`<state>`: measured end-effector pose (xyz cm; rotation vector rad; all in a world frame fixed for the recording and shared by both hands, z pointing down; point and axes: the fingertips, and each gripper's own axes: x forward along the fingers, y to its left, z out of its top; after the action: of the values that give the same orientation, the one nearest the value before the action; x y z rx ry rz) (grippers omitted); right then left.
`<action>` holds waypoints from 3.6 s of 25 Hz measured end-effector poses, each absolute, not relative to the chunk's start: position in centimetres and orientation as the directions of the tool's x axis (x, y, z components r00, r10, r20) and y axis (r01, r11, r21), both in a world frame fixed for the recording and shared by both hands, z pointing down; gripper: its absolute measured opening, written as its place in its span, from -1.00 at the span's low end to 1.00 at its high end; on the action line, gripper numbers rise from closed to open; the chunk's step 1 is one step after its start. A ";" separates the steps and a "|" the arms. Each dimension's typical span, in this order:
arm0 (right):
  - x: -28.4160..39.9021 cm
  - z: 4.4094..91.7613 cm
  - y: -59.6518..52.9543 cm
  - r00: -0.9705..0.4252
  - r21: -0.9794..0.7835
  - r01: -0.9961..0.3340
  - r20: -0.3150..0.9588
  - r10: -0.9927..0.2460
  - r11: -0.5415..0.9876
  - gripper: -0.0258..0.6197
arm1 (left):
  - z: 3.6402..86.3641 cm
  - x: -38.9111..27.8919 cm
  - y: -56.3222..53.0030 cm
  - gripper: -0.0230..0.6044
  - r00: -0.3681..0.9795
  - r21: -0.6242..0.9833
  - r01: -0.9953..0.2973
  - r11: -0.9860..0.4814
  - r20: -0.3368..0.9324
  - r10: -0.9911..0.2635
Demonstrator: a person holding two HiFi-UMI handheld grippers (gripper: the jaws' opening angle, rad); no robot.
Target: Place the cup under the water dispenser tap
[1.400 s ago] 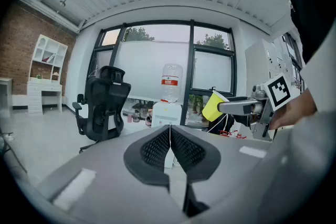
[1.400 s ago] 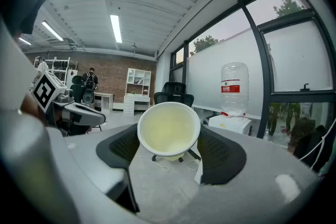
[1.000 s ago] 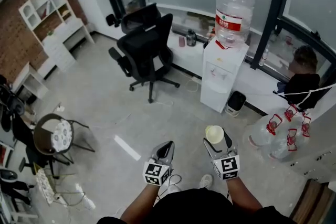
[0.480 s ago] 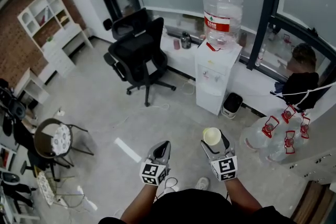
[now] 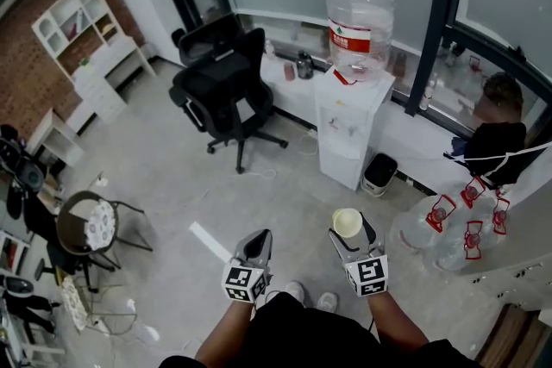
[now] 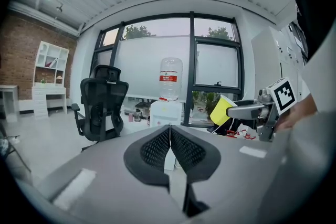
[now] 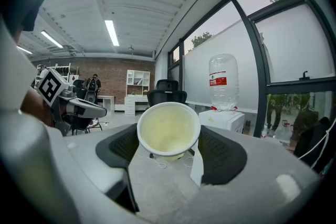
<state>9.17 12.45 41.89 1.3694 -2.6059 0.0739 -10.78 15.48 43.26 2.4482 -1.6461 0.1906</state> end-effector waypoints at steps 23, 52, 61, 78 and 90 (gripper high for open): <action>5.8 42.0 -1.1 -0.449 0.089 -0.873 0.231 -0.863 0.479 0.17 | 44.1 -13.9 -0.5 -0.87 0.496 0.055 -0.866 -0.496 0.213 -0.842; 4.6 46.9 -11.9 -0.302 0.056 -0.940 0.316 -0.900 0.336 0.17 | 48.1 -13.4 -12.9 -0.88 0.656 0.135 -0.752 -0.645 0.252 -0.712; 5.6 51.3 -17.2 -0.304 0.015 -0.942 0.384 -0.872 0.335 0.17 | 50.0 -10.5 -17.4 -0.88 0.683 0.107 -0.715 -0.691 0.319 -0.657; 8.3 63.1 -23.7 -0.262 -0.008 -0.955 0.488 -0.833 0.296 0.17 | 58.3 -7.6 -24.8 -0.88 0.682 0.111 -0.704 -0.701 0.381 -0.624; 10.6 71.0 -25.7 -0.139 0.020 -0.984 0.525 -0.840 0.175 0.17 | 64.8 -5.4 -27.1 -0.88 0.761 0.125 -0.609 -0.783 0.369 -0.533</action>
<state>10.58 -25.70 71.01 1.7186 -2.0396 0.4662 -5.45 -27.09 64.78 2.7208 -0.8968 0.4649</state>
